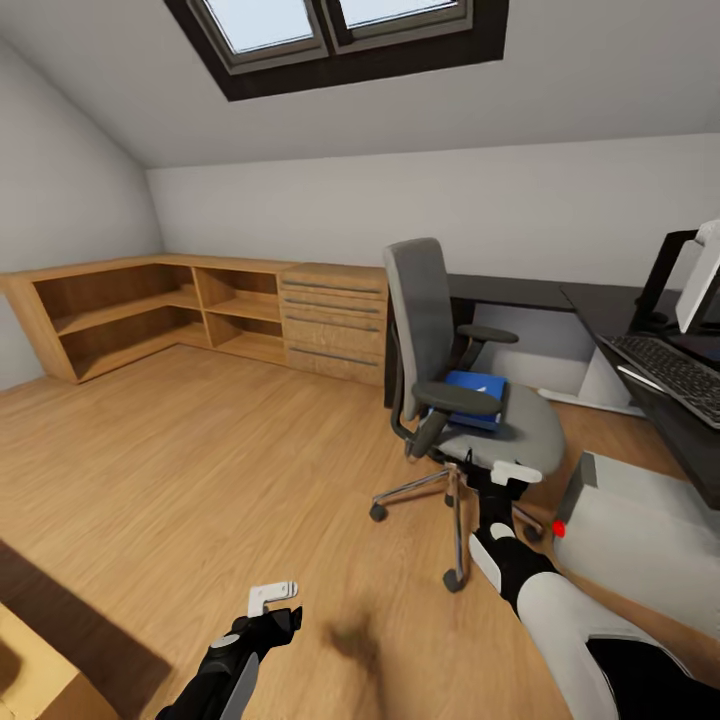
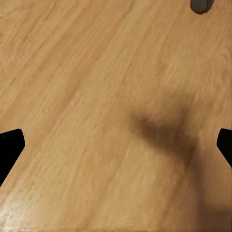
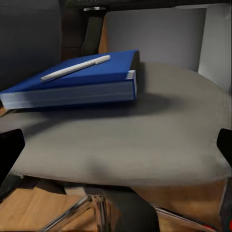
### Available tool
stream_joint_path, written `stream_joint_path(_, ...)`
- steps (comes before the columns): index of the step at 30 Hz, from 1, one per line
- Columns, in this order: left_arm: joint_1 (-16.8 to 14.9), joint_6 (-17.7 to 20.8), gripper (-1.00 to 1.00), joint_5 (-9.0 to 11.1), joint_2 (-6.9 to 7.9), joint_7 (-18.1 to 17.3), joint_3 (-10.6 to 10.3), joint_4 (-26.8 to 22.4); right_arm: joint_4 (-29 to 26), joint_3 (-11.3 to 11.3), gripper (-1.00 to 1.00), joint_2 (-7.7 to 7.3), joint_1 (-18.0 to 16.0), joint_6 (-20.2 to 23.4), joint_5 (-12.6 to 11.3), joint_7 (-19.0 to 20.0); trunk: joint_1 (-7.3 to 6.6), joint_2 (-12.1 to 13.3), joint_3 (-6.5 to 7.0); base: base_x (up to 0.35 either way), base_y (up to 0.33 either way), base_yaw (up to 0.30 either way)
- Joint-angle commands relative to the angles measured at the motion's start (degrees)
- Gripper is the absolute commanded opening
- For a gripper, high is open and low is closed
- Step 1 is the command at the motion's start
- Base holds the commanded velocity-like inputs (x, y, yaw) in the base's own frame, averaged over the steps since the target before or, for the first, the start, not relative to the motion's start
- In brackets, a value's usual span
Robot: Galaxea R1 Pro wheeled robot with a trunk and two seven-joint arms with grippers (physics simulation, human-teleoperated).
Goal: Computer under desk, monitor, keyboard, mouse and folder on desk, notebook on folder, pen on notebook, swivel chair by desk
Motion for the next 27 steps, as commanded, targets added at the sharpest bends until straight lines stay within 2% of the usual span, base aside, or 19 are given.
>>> stream_joint_path(1,0.0,0.3,1.00,0.6,-0.03,0.2,0.0,-0.1,0.0,-0.3,1.00,0.03,0.0,-0.2,0.0,0.1,-0.03,0.0,-0.05,-0.176,0.000,0.000)
stream_joint_path(5,0.0,0.3,1.00,0.6,-0.03,0.2,0.0,-0.1,0.0,-1.2,1.00,-0.01,0.0,-0.1,0.0,-0.2,-0.03,0.0,-0.05,-0.146,0.000,0.000)
stream_joint_path(8,0.0,0.3,1.00,0.6,-0.03,0.2,0.0,-0.1,0.0,-3.4,1.00,-0.04,0.0,0.2,0.0,-0.3,-0.03,0.0,-0.05,-0.062,0.000,0.000)
stream_joint_path(13,0.0,0.3,1.00,0.6,-0.03,0.2,0.1,-0.1,-0.1,-8.1,1.00,-0.13,0.0,0.5,0.0,-0.3,-0.03,0.0,-0.05,-0.026,0.000,0.000)
stream_joint_path(14,0.0,0.3,1.00,0.6,-0.03,0.2,0.1,-0.1,-0.2,-10.1,1.00,-0.17,0.0,0.8,0.0,-0.2,-0.03,0.0,-0.05,-0.010,0.000,0.000)
stream_joint_path(18,0.0,0.3,1.00,0.6,-0.02,0.2,0.1,-0.1,-0.3,-13.3,1.00,-0.53,0.0,1.4,0.0,-0.1,-0.03,0.0,-0.05,-0.006,0.000,0.000)
stream_joint_path(21,0.0,0.3,1.00,0.6,-0.02,0.2,0.1,-0.1,-0.4,-14.2,1.00,-0.83,0.0,1.7,0.0,0.1,-0.03,0.0,-0.05,-0.002,0.000,0.000)
stream_joint_path(27,0.0,0.3,1.00,0.6,-0.03,0.2,0.1,-0.1,-0.5,-14.7,1.00,-0.85,0.0,1.2,0.0,0.2,-0.03,0.0,-0.05,0.000,0.000,0.000)
